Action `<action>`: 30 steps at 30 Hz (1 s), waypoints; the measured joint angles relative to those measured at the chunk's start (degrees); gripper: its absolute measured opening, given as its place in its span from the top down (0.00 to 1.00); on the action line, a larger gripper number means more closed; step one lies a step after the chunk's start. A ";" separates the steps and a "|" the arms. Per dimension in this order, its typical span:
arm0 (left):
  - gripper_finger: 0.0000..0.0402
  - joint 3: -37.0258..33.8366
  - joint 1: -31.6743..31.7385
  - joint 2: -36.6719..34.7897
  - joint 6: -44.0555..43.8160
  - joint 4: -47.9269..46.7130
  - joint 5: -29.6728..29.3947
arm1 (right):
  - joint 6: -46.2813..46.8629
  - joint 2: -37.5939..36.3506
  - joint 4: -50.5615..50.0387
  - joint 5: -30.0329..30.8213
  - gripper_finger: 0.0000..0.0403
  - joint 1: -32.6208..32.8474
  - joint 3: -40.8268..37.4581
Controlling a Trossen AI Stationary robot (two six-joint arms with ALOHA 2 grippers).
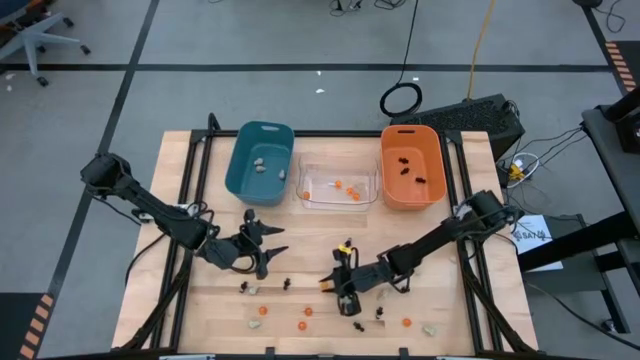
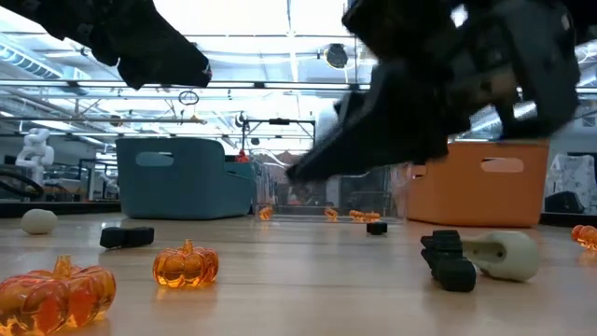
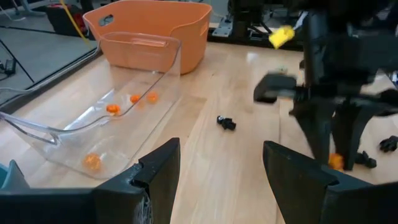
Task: Sort Halloween decoration
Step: Put the orange pumpkin toy into the transparent bin
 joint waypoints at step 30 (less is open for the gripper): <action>0.43 0.00 0.00 0.00 -0.37 1.60 0.19 | -32.75 -21.54 -21.11 4.74 0.84 0.06 0.09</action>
